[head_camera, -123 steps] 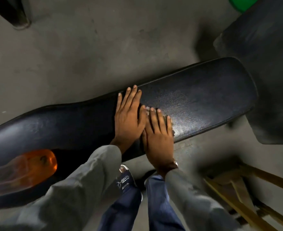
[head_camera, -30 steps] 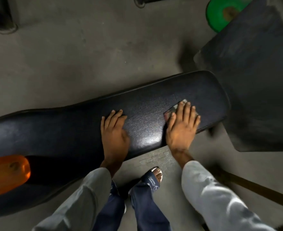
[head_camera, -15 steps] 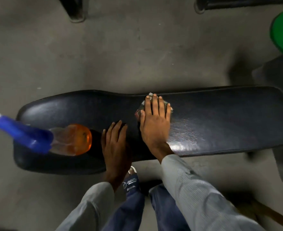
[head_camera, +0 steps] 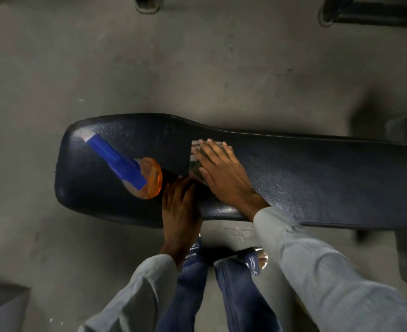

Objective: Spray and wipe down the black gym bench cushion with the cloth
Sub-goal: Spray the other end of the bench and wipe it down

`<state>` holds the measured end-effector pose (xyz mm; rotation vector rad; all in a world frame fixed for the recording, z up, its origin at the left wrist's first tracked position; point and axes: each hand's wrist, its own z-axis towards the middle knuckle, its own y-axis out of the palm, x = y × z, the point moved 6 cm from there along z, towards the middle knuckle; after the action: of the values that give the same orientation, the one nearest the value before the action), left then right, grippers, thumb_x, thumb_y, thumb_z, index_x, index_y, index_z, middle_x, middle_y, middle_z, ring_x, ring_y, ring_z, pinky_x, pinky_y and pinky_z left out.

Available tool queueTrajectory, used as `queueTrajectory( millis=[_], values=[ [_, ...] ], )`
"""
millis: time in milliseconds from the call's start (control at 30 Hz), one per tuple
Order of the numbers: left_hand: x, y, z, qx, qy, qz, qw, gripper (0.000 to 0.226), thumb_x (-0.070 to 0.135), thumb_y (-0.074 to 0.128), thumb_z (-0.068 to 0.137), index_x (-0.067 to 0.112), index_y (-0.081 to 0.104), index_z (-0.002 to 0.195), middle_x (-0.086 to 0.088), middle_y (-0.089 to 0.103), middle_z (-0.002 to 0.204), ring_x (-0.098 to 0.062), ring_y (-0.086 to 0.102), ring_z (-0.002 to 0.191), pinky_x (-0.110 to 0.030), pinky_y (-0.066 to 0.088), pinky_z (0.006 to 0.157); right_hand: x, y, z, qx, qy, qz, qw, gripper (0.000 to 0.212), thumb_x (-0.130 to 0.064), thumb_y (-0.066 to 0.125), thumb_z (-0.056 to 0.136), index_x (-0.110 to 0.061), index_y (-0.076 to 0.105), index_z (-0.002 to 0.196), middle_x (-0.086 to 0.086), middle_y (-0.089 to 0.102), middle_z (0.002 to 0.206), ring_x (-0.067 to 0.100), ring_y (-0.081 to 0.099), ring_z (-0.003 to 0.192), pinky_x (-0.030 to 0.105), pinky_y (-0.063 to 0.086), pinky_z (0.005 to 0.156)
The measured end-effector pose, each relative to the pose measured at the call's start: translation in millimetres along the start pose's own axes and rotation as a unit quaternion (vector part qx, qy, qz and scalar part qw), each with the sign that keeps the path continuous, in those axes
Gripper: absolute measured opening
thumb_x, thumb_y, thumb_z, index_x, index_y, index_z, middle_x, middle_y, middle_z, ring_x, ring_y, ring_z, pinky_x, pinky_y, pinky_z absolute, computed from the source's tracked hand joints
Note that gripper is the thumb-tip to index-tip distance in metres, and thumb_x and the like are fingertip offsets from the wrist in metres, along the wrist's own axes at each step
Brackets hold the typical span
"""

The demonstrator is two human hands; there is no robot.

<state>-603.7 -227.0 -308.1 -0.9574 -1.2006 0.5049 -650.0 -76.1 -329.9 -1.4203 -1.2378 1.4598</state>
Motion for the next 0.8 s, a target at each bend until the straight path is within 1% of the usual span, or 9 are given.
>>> queueTrajectory(
  millis=[100,233,367,467,533,567,700,733,800],
  values=[
    [2.1,0.0,0.4,-0.025,-0.032,-0.002,0.999,0.041,0.011,0.052,0.086,0.004,0.072,0.121,-0.017,0.063,0.137,-0.043,0.057,0.132,-0.059,0.047,0.109,24.0,-2.7,-45.6,0.001,0.09,0.005,0.996,0.061,-0.037,0.037,0.113,-0.02,0.027,0.171,0.007,0.027,0.179,0.028,0.021,0.167,0.047,0.003,0.135],
    [10.3,-3.7,6.6,-0.089,-0.097,-0.007,0.991,0.04,0.004,0.077,0.076,0.009,0.07,0.115,-0.015,0.06,0.136,-0.041,0.056,0.128,-0.054,0.047,0.109,29.6,0.8,-89.8,0.008,0.253,0.039,0.967,0.061,-0.039,0.028,0.116,-0.022,0.019,0.173,0.009,0.02,0.181,0.03,0.014,0.169,0.05,0.005,0.137],
    [18.1,-13.3,14.2,-0.125,-0.137,-0.033,0.982,0.041,0.007,0.079,0.079,0.008,0.069,0.118,-0.016,0.062,0.132,-0.039,0.058,0.123,-0.047,0.048,0.105,3.1,-5.4,-100.5,0.033,0.39,0.119,0.912,0.06,-0.036,0.043,0.114,-0.019,0.031,0.171,0.013,0.025,0.179,0.036,0.019,0.167,0.058,0.015,0.135],
    [23.5,-19.0,17.4,-0.159,-0.184,-0.088,0.966,0.02,0.013,0.07,0.095,0.011,0.071,0.114,-0.007,0.065,0.121,-0.026,0.062,0.113,-0.036,0.052,0.094,-12.4,-12.2,-94.1,0.032,0.391,0.201,0.898,0.061,-0.032,0.055,0.109,-0.018,0.041,0.166,0.015,0.033,0.175,0.039,0.026,0.164,0.061,0.026,0.132],
    [31.2,-25.7,21.2,-0.171,-0.207,-0.125,0.955,0.007,0.016,0.066,0.1,0.014,0.073,0.102,0.0,0.067,0.105,-0.019,0.066,0.098,-0.025,0.049,0.077,-17.2,-16.0,-92.4,0.006,0.369,0.259,0.893,0.064,-0.026,0.061,0.106,-0.02,0.04,0.167,0.013,0.03,0.176,0.036,0.025,0.165,0.057,0.029,0.133],
    [33.4,-27.6,22.4,-0.178,-0.222,-0.148,0.947,0.008,0.013,0.065,0.101,0.016,0.073,0.1,0.0,0.068,0.1,-0.021,0.068,0.095,-0.025,0.051,0.076,-18.8,-18.4,-91.4,-0.008,0.356,0.279,0.892,0.068,-0.021,0.064,0.104,-0.02,0.039,0.167,0.012,0.028,0.177,0.035,0.023,0.166,0.054,0.028,0.134],
    [28.5,-26.0,28.0,-0.189,-0.26,-0.231,0.918,0.03,-0.004,0.063,0.096,0.01,0.073,0.12,-0.013,0.075,0.115,-0.035,0.071,0.111,-0.049,0.059,0.1,-14.6,-22.6,-77.2,-0.039,0.295,0.287,0.911,0.071,-0.007,0.062,0.102,-0.018,0.037,0.168,0.012,0.021,0.18,0.035,0.02,0.167,0.047,0.021,0.137],
    [23.7,-25.5,27.8,-0.179,-0.265,-0.24,0.917,0.032,-0.004,0.063,0.095,0.008,0.072,0.124,-0.014,0.075,0.118,-0.035,0.071,0.112,-0.051,0.059,0.1,-13.4,-21.0,-71.8,-0.046,0.283,0.277,0.917,0.073,-0.006,0.063,0.103,-0.019,0.035,0.169,0.01,0.019,0.181,0.035,0.02,0.167,0.048,0.021,0.137],
    [22.7,-30.3,24.0,-0.158,-0.277,-0.26,0.911,0.026,-0.002,0.065,0.098,0.005,0.07,0.122,-0.013,0.074,0.113,-0.029,0.072,0.107,-0.041,0.06,0.094,-10.9,-19.1,-65.5,-0.07,0.279,0.246,0.926,0.077,-0.009,0.066,0.103,-0.023,0.032,0.17,0.007,0.016,0.182,0.034,0.019,0.167,0.051,0.024,0.135]
  ],
)
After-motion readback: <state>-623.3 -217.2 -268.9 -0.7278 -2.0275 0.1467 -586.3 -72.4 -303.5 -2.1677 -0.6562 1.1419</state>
